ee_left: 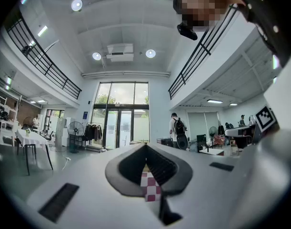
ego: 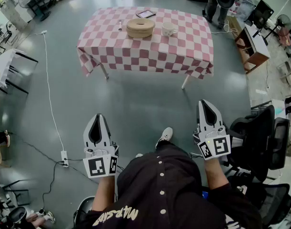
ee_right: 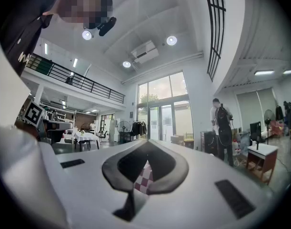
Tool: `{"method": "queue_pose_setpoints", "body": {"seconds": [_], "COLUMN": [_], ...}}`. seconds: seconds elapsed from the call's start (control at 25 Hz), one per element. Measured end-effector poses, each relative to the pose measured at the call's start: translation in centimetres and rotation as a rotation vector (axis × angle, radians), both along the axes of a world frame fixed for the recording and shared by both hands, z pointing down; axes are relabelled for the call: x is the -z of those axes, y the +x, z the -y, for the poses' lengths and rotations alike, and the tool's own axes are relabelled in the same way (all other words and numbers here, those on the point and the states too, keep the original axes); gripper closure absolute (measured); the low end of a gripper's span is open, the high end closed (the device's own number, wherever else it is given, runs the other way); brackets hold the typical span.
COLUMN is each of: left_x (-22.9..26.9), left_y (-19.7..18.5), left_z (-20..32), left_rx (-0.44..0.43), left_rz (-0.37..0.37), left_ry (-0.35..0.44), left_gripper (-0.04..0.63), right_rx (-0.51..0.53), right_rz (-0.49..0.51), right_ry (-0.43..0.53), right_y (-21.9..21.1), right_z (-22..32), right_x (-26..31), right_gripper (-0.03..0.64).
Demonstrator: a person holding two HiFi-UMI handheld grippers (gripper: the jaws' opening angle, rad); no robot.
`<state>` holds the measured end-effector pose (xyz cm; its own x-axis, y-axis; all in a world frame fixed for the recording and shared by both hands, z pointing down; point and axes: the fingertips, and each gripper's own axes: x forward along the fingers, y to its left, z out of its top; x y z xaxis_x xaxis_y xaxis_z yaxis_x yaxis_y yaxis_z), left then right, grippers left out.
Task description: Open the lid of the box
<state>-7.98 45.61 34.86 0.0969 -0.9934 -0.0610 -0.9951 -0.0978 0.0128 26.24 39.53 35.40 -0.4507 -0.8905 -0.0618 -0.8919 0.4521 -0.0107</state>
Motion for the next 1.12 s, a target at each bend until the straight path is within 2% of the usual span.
{"method": "queue_pose_setpoints", "body": {"seconds": [0.44,0.84,1.12], "left_x": [0.0,0.0,0.1], "left_y": [-0.1,0.6,0.8], "left_z": [0.1,0.4,0.9], "left_rx": [-0.008,-0.03,-0.029], "left_rz": [-0.001,0.005,0.011], "left_ry": [-0.004,-0.001,0.002], "left_gripper": [0.6,0.598,0.598], "right_rx": [0.027,0.029,0.047], "right_rz": [0.03,0.001,0.005], "right_ry": [0.032,0.035,0.023], "right_y": [-0.9,-1.1,-1.1], "right_z": [-0.4,-0.3,0.4], "right_x": [0.8,0.7,0.6], "right_gripper": [0.618,0.614,0.56]}}
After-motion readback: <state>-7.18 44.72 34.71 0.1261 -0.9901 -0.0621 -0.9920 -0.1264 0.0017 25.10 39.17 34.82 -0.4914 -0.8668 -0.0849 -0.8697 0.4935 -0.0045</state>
